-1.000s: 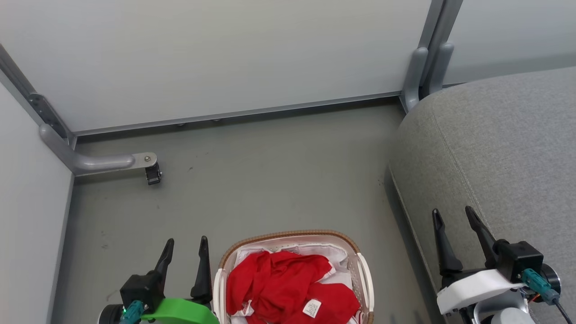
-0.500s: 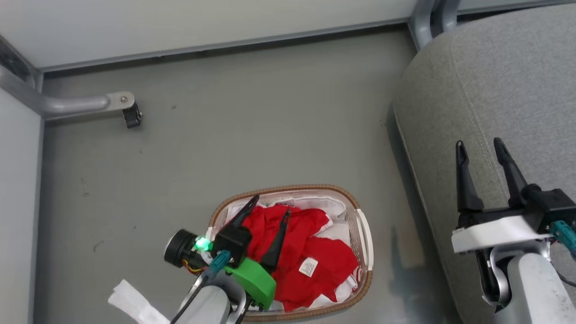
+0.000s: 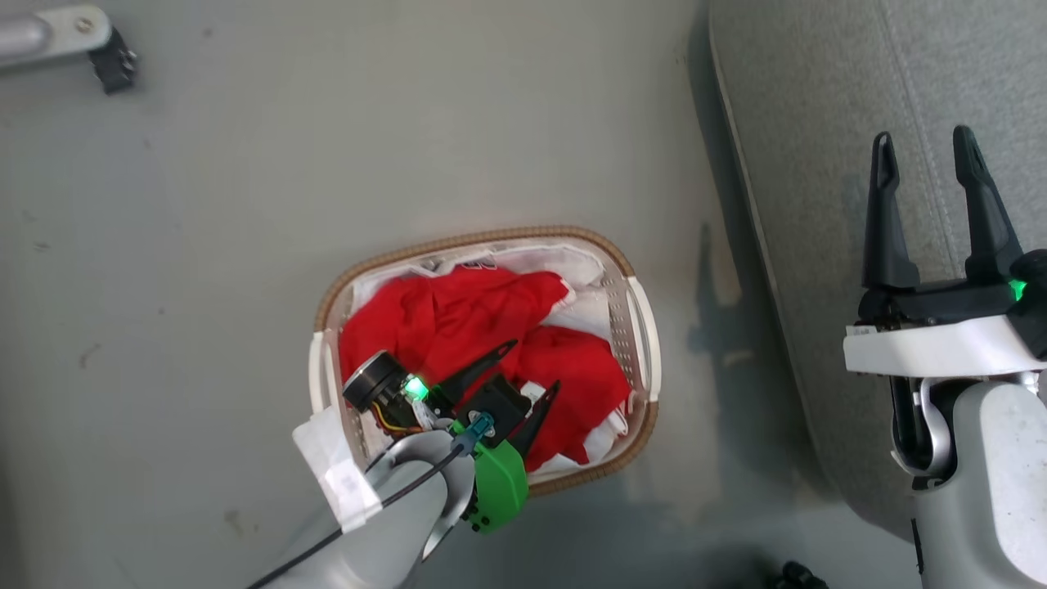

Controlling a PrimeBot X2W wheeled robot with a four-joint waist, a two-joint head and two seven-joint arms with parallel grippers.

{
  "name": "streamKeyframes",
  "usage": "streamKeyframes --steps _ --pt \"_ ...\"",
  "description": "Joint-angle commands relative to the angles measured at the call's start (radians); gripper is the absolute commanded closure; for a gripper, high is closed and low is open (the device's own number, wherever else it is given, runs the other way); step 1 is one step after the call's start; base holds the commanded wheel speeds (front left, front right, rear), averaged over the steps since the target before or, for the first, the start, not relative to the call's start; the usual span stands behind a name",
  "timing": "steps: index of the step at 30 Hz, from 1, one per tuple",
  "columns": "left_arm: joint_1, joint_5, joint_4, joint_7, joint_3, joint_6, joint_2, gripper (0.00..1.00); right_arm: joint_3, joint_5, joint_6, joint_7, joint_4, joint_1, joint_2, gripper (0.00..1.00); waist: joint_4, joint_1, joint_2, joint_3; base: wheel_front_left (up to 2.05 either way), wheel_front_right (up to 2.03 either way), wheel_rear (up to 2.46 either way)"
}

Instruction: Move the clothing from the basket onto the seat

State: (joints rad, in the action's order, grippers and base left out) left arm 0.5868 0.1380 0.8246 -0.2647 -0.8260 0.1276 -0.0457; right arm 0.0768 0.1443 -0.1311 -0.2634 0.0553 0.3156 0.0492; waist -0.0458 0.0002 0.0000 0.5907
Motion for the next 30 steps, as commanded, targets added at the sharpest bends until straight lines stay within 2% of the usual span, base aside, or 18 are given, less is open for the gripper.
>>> streamKeyframes --steps 1,8,14,17,21,28,29,30 --pt "0.042 0.005 0.027 0.0 -0.032 0.005 -0.008 0.0 -0.004 0.009 0.001 -0.002 0.013 0.022 0.002 0.0 -0.081 -0.0002 0.0 0.147 0.0 0.0 0.0" --pt "0.159 0.029 0.172 0.0 -0.202 0.004 -0.008 0.0 -0.036 0.035 0.001 -0.002 0.048 0.06 0.002 0.0 -0.129 -0.0002 0.0 0.258 0.0 0.0 0.0" --pt "0.243 0.045 0.297 0.001 -0.287 0.004 -0.008 0.0 -0.073 0.085 0.001 -0.002 0.061 0.086 0.002 0.0 -0.174 -0.0002 0.0 0.325 0.0 0.0 0.0" --pt "0.279 0.046 0.345 0.001 -0.297 0.004 -0.008 0.0 -0.092 0.108 0.001 -0.002 0.063 0.089 0.002 0.0 -0.192 -0.0002 0.0 0.343 0.0 0.0 0.0" --pt "0.316 0.035 0.396 0.003 -0.307 -0.017 -0.008 0.0 -0.112 0.139 0.001 -0.002 0.059 0.088 0.002 0.0 -0.214 -0.0002 0.0 0.362 0.0 0.0 0.0" --pt "0.347 0.029 0.44 0.062 -0.325 -0.041 -0.01 0.0 -0.138 0.176 0.001 -0.002 0.057 0.09 0.002 0.0 -0.247 -0.0002 0.0 0.379 0.0 0.0 0.0" --pt "0.349 0.032 0.443 0.069 -0.325 -0.042 -0.01 0.15 -0.139 0.181 0.001 -0.002 0.056 0.09 0.002 0.0 -0.25 -0.0002 0.0 0.379 0.0 0.0 0.0" --pt "0.351 0.035 0.446 0.074 -0.326 -0.042 -0.01 0.55 -0.141 0.185 0.001 -0.002 0.054 0.089 0.002 0.0 -0.253 -0.0002 0.0 0.38 0.0 0.0 0.0"
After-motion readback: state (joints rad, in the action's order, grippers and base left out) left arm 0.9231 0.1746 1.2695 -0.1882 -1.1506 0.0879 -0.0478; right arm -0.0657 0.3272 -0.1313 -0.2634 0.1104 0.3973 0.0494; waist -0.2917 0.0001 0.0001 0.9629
